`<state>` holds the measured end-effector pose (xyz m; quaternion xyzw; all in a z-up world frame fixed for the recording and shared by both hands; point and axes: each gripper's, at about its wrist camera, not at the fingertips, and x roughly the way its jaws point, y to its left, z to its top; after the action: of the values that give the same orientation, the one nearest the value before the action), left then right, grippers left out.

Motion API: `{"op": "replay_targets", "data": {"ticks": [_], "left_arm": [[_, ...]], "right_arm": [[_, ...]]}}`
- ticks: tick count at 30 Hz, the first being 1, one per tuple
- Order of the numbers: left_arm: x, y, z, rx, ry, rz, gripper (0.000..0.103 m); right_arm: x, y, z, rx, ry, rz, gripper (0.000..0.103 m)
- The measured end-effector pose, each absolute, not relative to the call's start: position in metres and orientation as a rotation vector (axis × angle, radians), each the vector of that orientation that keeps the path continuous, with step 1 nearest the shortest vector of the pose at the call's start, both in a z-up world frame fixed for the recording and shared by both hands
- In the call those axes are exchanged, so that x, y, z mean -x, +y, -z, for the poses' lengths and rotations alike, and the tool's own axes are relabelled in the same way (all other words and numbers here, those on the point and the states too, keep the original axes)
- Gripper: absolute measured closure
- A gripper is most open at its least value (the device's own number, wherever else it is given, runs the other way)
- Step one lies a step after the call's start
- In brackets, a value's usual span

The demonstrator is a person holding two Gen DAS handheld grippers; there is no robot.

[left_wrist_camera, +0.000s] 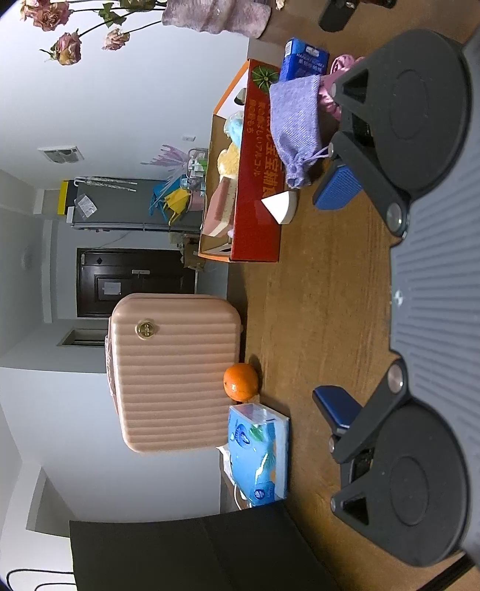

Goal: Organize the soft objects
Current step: 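Lower the right gripper onto the pink satin scrunchie and close on it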

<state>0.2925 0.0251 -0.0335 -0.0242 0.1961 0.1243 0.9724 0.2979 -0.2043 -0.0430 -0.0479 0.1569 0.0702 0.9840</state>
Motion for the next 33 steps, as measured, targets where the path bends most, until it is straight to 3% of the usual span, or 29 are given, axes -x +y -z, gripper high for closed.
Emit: {"op": "replay_targets", "data": {"ticks": [33], "left_arm": [[-0.294, 0.032, 0.038, 0.081, 0.479, -0.210, 0.000]], "right_arm": [[-0.366, -0.171, 0.067, 0.049, 0.536, -0.185, 0.000]]}}
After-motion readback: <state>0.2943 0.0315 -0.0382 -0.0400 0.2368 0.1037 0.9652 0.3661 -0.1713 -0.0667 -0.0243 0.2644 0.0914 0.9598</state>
